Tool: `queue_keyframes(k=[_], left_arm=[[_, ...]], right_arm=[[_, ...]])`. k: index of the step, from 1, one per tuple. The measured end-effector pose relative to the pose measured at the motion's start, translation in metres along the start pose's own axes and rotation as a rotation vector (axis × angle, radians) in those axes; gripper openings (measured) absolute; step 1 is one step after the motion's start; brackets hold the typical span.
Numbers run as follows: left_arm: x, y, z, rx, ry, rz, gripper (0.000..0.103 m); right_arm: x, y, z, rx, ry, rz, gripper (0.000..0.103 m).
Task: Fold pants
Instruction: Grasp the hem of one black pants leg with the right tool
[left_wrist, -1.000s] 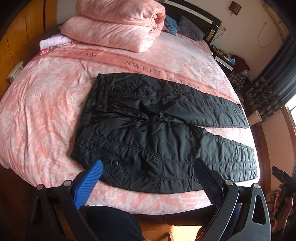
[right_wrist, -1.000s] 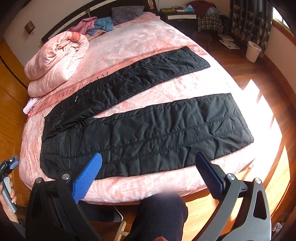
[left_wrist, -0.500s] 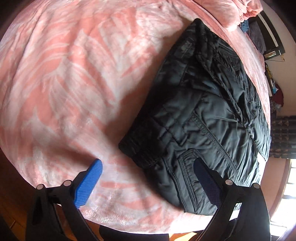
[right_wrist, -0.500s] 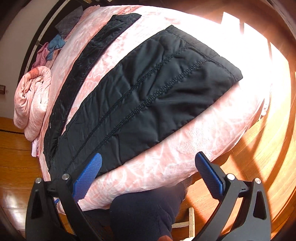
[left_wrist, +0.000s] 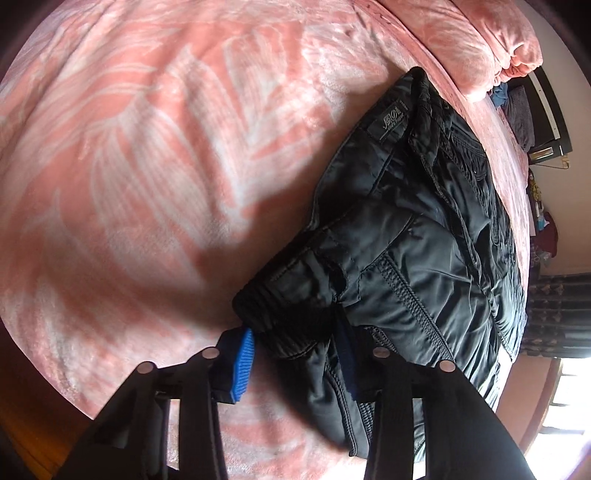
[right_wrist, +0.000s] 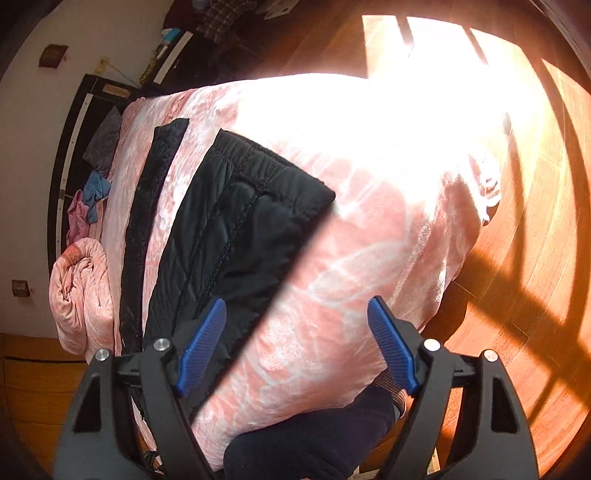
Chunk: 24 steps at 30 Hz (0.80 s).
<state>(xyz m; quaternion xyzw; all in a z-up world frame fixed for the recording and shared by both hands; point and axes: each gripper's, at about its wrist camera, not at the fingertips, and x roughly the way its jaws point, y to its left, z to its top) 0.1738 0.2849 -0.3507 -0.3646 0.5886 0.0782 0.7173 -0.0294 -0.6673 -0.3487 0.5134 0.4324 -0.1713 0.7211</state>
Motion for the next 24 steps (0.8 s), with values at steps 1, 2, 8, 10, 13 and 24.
queue_keyframes(k=[1, 2, 8, 10, 13, 24], left_arm=[[0.000, 0.001, 0.000, -0.006, -0.007, -0.006, 0.037], [0.000, 0.001, 0.000, -0.005, -0.012, -0.004, 0.037], [-0.006, 0.000, -0.004, -0.024, -0.039, 0.005, 0.029], [-0.006, 0.000, -0.004, -0.039, -0.045, 0.006, 0.028], [-0.006, 0.002, -0.005, -0.052, -0.060, 0.014, 0.026], [-0.038, 0.028, -0.017, -0.187, -0.200, -0.014, 0.021]], right_arm=[[-0.001, -0.008, 0.009, 0.034, -0.011, 0.008, 0.080], [0.001, -0.011, 0.017, 0.059, -0.018, 0.030, 0.080], [0.015, 0.008, 0.041, 0.032, -0.028, 0.066, 0.075], [0.033, 0.009, 0.043, 0.050, 0.026, 0.029, 0.075], [0.041, 0.015, 0.041, 0.015, 0.009, 0.054, 0.044], [0.039, 0.033, 0.009, -0.080, 0.052, 0.105, 0.009]])
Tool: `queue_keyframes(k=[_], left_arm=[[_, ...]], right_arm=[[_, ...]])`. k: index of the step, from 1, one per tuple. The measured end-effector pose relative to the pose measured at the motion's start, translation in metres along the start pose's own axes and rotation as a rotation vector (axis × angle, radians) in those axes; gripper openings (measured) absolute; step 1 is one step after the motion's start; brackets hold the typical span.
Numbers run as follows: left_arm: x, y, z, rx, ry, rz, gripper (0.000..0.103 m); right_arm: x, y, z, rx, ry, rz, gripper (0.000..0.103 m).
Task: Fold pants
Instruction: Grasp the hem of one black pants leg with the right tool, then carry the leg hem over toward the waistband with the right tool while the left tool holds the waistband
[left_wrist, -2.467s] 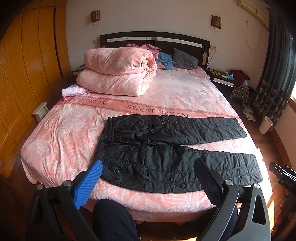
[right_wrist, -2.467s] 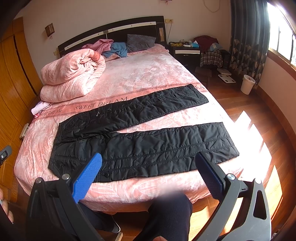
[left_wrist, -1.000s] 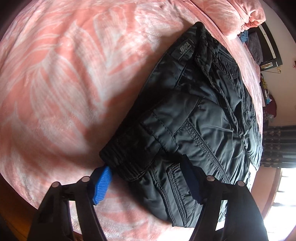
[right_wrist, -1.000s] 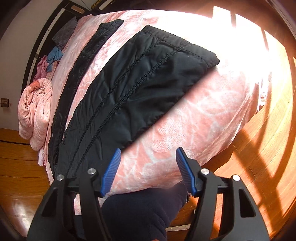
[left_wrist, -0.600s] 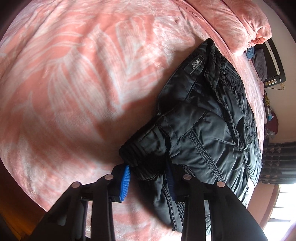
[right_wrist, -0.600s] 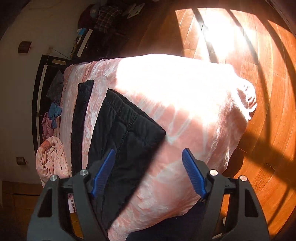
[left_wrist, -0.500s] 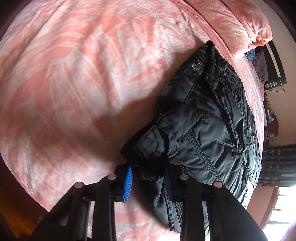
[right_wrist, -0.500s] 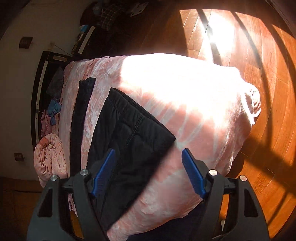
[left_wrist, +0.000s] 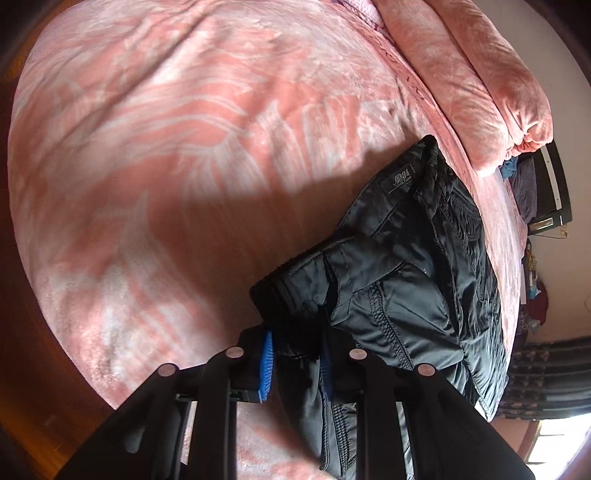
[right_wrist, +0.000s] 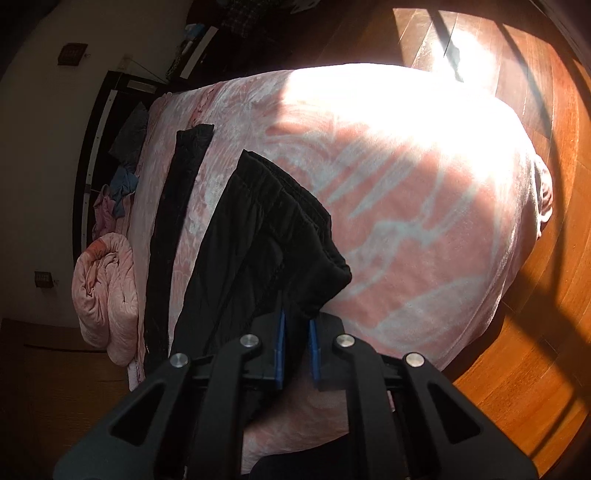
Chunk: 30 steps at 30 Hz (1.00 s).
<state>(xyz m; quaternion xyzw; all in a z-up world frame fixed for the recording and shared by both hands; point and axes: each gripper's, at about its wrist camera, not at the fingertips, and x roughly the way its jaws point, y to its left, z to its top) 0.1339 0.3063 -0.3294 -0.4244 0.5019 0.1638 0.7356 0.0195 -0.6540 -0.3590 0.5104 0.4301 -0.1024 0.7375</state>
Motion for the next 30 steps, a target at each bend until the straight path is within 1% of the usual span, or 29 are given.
queue_keyframes(k=[2, 5, 6, 7, 8, 9, 10, 11, 12, 13, 14, 15, 16, 17, 18, 20, 21, 22, 23, 25, 27, 30], left_arm=[[0.003, 0.010, 0.001, -0.036, 0.008, 0.003, 0.021], [0.008, 0.011, -0.002, -0.005, 0.026, 0.029, 0.023], [0.009, 0.007, -0.002, 0.010, 0.037, 0.037, 0.026], [0.007, 0.006, -0.001, 0.029, 0.052, 0.044, 0.030], [0.003, 0.005, 0.001, 0.051, 0.064, 0.052, 0.040], [-0.004, 0.003, 0.004, 0.077, 0.059, 0.074, 0.065], [-0.015, 0.000, 0.009, 0.108, 0.017, 0.106, 0.078], [-0.028, -0.006, 0.014, 0.148, -0.051, 0.141, 0.096], [-0.039, -0.013, 0.020, 0.195, -0.110, 0.170, 0.099], [-0.046, -0.022, 0.030, 0.243, -0.138, 0.194, 0.099], [-0.049, -0.033, 0.042, 0.278, -0.142, 0.201, 0.099], [-0.049, -0.043, 0.055, 0.298, -0.132, 0.189, 0.099], [-0.046, -0.054, 0.069, 0.311, -0.111, 0.166, 0.099], [-0.042, -0.067, 0.085, 0.327, -0.084, 0.136, 0.099], [-0.037, -0.079, 0.099, 0.346, -0.058, 0.101, 0.099], [-0.023, -0.106, 0.128, 0.387, -0.015, 0.041, 0.099], [-0.014, -0.119, 0.141, 0.406, 0.002, 0.015, 0.099], [-0.002, -0.134, 0.152, 0.425, 0.022, -0.012, 0.099], [0.009, -0.147, 0.161, 0.441, 0.044, -0.033, 0.099], [0.037, -0.168, 0.178, 0.467, 0.091, -0.046, 0.099], [0.065, -0.182, 0.190, 0.490, 0.131, -0.049, 0.099], [0.104, -0.194, 0.204, 0.532, 0.184, -0.036, 0.099]], right_arm=[[0.012, -0.001, -0.006, -0.023, 0.026, -0.029, 0.009], [0.017, 0.000, -0.009, -0.074, 0.030, -0.073, 0.012], [0.015, 0.005, -0.010, -0.108, 0.035, -0.092, 0.019], [0.010, 0.010, -0.010, -0.125, 0.037, -0.114, 0.036], [0.001, 0.014, -0.010, -0.133, 0.021, -0.134, 0.047], [-0.011, 0.020, -0.012, -0.158, -0.022, -0.176, 0.054], [-0.020, 0.030, -0.014, -0.205, -0.058, -0.216, 0.054], [-0.024, 0.041, -0.016, -0.258, -0.073, -0.231, 0.054], [-0.022, 0.050, -0.019, -0.299, -0.065, -0.232, 0.060], [-0.015, 0.059, -0.023, -0.334, -0.036, -0.223, 0.067], [-0.003, 0.065, -0.026, -0.371, 0.004, -0.225, 0.067], [0.012, 0.069, -0.029, -0.403, 0.048, -0.253, 0.067], [0.028, 0.068, -0.029, -0.416, 0.092, -0.306, 0.068], [0.040, 0.065, -0.028, -0.412, 0.129, -0.356, 0.066], [0.045, 0.066, -0.026, -0.407, 0.141, -0.390, 0.063], [0.041, 0.084, -0.021, -0.432, 0.114, -0.442, 0.065], [0.037, 0.098, -0.018, -0.468, 0.087, -0.448, 0.070], [0.033, 0.113, -0.015, -0.496, 0.066, -0.435, 0.077], [0.030, 0.128, -0.010, -0.516, 0.050, -0.412, 0.080], [0.035, 0.157, 0.004, -0.524, 0.065, -0.333, 0.089], [0.050, 0.180, 0.023, -0.501, 0.112, -0.238, 0.090], [0.094, 0.211, 0.058, -0.437, 0.233, -0.118, 0.090]])
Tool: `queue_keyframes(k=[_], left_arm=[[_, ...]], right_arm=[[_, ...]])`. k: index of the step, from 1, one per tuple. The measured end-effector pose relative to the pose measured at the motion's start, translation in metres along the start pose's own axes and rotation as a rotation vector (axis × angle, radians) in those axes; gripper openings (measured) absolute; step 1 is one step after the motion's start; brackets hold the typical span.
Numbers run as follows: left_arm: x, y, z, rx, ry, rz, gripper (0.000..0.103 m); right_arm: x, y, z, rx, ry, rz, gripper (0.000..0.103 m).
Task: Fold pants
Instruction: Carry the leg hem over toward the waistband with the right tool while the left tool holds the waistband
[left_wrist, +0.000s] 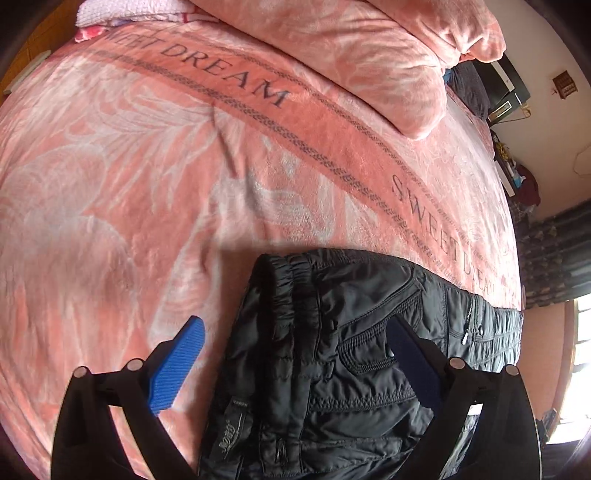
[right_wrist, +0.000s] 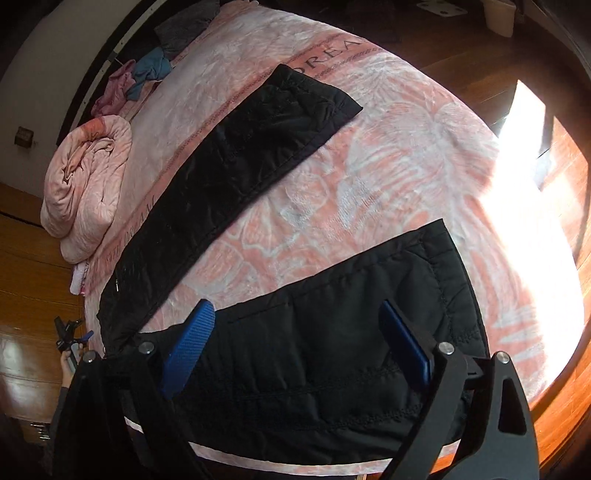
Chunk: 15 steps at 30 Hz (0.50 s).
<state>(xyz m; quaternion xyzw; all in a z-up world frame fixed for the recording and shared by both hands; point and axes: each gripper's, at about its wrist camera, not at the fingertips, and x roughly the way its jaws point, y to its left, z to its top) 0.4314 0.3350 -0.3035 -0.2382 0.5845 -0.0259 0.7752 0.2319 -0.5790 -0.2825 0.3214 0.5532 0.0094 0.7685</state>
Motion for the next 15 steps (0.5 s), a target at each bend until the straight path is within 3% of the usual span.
queue_keyframes(k=[5, 7, 8, 9, 15], left_arm=[[0.040, 0.005, 0.024, 0.038, 0.083, -0.005, 0.098], [0.047, 0.005, 0.026, 0.052, 0.107, -0.025, 0.085], [0.049, 0.005, 0.026, 0.056, 0.113, -0.030, 0.060], [0.049, 0.005, 0.025, 0.060, 0.118, -0.046, 0.053], [0.052, 0.005, 0.021, 0.068, 0.110, -0.052, 0.051]], right_arm=[[0.044, 0.030, 0.086, 0.005, 0.056, 0.080, 0.091], [0.055, 0.038, 0.119, -0.003, 0.057, 0.088, 0.091], [0.059, 0.040, 0.135, -0.011, 0.057, 0.082, 0.091], [0.065, 0.041, 0.150, -0.016, 0.056, 0.073, 0.091], [0.094, 0.028, 0.222, -0.041, 0.032, 0.016, 0.091]])
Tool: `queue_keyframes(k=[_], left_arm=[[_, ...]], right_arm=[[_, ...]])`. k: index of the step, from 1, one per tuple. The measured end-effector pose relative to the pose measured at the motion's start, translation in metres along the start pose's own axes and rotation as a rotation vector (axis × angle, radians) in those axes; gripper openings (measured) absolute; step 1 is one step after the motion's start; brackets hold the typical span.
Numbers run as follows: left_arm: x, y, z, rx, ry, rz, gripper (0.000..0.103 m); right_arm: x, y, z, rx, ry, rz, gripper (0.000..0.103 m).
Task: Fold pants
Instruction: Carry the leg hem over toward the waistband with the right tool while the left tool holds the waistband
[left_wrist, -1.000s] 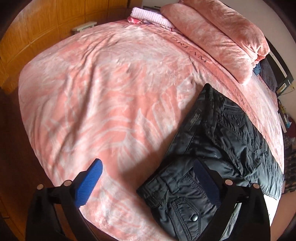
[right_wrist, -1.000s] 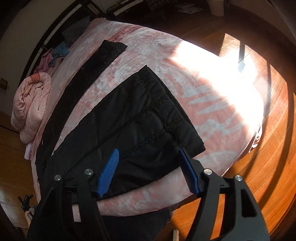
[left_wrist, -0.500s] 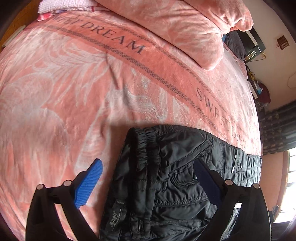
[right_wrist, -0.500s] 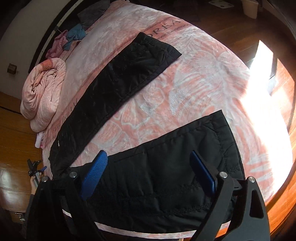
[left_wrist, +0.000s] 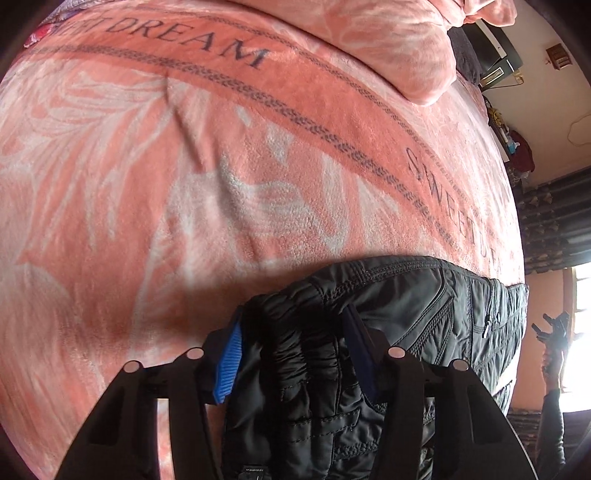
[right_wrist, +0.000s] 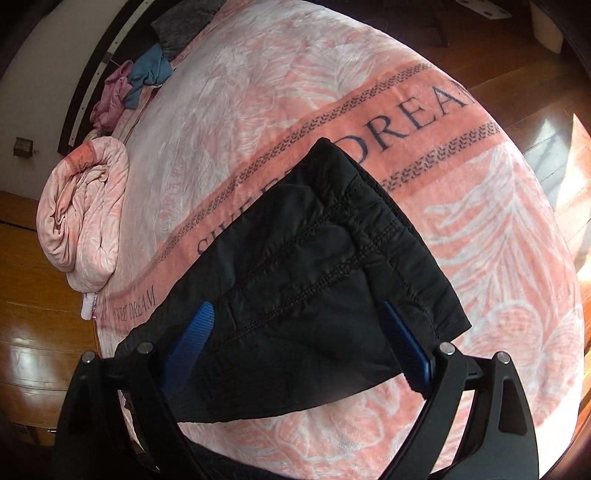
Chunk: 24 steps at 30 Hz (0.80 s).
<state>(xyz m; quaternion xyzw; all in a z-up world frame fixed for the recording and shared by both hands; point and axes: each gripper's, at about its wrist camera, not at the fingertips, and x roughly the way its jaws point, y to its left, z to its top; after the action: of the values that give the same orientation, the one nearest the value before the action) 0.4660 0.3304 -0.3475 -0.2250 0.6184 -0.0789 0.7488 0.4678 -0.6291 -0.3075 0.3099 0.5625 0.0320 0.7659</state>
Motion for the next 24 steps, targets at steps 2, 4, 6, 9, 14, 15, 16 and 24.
queue_keyframes(k=[2, 4, 6, 9, 14, 15, 16, 24], left_arm=[[0.000, 0.001, 0.001, -0.003, -0.013, 0.014, 0.048], [0.001, 0.001, 0.000, -0.006, -0.029, 0.043, 0.040], [0.001, 0.004, 0.000, -0.030, -0.038, 0.040, 0.036], [0.002, 0.001, -0.001, -0.031, -0.044, 0.055, 0.035], [0.003, 0.000, -0.002, -0.058, -0.058, 0.060, 0.035], [0.003, 0.000, -0.003, -0.065, -0.063, 0.060, 0.035], [0.003, 0.001, -0.003, -0.077, -0.068, 0.059, 0.035], [0.002, -0.002, -0.007, -0.130, -0.103, 0.092, 0.031]], right_arm=[[0.009, -0.006, 0.021, -0.010, -0.002, -0.026, 0.091], [0.017, -0.012, 0.040, -0.015, -0.004, -0.047, 0.091], [0.025, -0.017, 0.055, -0.024, -0.006, -0.049, 0.091], [0.042, -0.023, 0.073, -0.045, 0.011, -0.059, 0.091], [0.066, -0.015, 0.095, -0.116, 0.029, -0.024, 0.091], [0.070, -0.013, 0.098, -0.131, 0.036, -0.025, 0.091], [0.074, -0.013, 0.101, -0.139, 0.045, -0.030, 0.091], [0.075, -0.019, 0.099, -0.140, 0.086, 0.041, 0.012]])
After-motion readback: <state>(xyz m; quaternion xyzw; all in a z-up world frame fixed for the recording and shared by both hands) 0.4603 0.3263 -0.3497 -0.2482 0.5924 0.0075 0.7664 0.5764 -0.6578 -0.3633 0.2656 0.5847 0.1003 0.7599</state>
